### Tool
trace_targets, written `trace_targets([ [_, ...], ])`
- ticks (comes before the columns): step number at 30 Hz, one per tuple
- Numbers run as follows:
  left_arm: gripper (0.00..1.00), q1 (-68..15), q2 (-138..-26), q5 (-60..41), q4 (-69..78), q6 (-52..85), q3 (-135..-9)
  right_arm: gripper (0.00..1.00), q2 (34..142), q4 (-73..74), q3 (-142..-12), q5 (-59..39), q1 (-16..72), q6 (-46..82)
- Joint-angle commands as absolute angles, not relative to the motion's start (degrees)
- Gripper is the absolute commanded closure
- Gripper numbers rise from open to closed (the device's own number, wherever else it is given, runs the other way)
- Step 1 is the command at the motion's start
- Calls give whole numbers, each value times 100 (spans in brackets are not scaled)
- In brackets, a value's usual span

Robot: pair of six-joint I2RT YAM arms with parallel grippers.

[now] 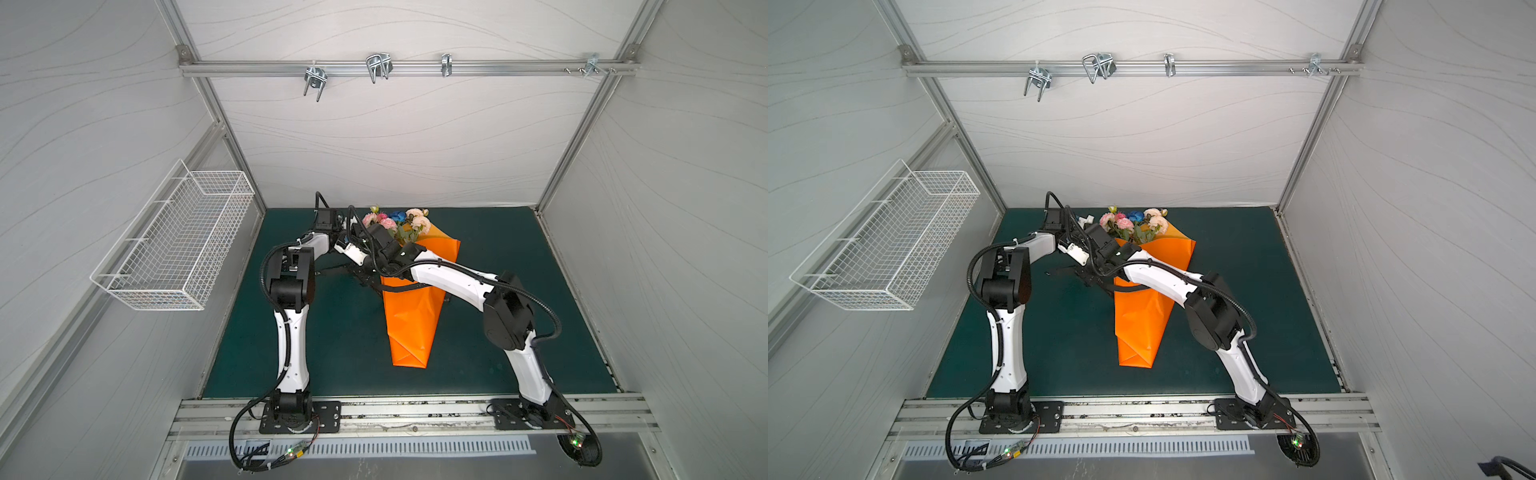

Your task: Tie the bouquet of fake flowers

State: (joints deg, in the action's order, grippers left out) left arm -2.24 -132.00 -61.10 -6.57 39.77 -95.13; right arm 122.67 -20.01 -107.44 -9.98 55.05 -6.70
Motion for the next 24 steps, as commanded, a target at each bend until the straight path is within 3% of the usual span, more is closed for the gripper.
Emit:
trace_targets([
  [1,100,-202,-12958,-5767,-291,3867,-9589,100,12039,-1694,-10563,-2186,5708,-85],
  [13,100,-202,-13074,-4889,-696,3708,-9611,100,11162,-929,-9560,-2877,5739,817],
  [24,100,-202,-13218,-2750,-2342,3082,-10042,100,10270,-183,-8547,-3094,5739,1286],
])
